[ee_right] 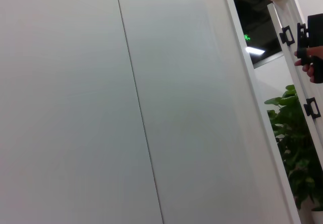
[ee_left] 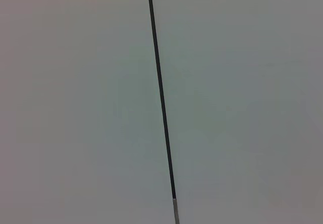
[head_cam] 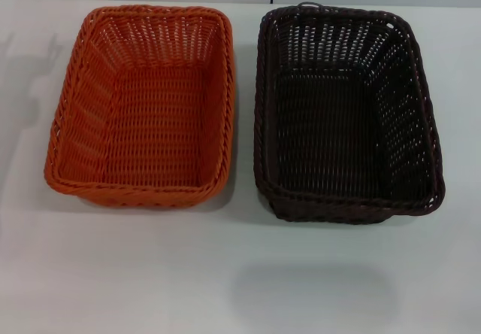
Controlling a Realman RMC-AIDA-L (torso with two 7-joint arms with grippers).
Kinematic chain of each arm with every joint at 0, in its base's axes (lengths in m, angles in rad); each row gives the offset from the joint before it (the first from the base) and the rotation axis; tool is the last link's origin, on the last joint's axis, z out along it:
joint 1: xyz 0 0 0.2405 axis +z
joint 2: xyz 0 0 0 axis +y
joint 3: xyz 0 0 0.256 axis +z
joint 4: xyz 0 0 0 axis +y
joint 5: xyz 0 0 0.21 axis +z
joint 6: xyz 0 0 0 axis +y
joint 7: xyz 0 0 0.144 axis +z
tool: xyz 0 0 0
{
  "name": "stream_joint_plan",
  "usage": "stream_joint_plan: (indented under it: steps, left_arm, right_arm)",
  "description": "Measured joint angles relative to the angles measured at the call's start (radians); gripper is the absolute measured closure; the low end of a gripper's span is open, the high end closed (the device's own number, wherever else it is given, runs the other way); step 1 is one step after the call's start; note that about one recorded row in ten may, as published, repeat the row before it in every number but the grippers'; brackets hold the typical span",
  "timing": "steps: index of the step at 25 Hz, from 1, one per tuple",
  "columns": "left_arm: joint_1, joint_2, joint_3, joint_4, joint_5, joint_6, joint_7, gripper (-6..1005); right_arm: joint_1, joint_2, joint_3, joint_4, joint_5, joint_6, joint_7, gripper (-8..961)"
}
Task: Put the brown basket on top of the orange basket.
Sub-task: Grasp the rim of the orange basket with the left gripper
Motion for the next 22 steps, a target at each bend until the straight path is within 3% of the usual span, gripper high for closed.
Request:
stream_joint_plan:
  steps: [22]
  left_arm:
    - [-0.005,-0.013,-0.020,-0.020,0.000,0.029,0.007,182]
  right_arm:
    - [-0.010,0.001,-0.001,-0.001,-0.001,0.004,0.001,145]
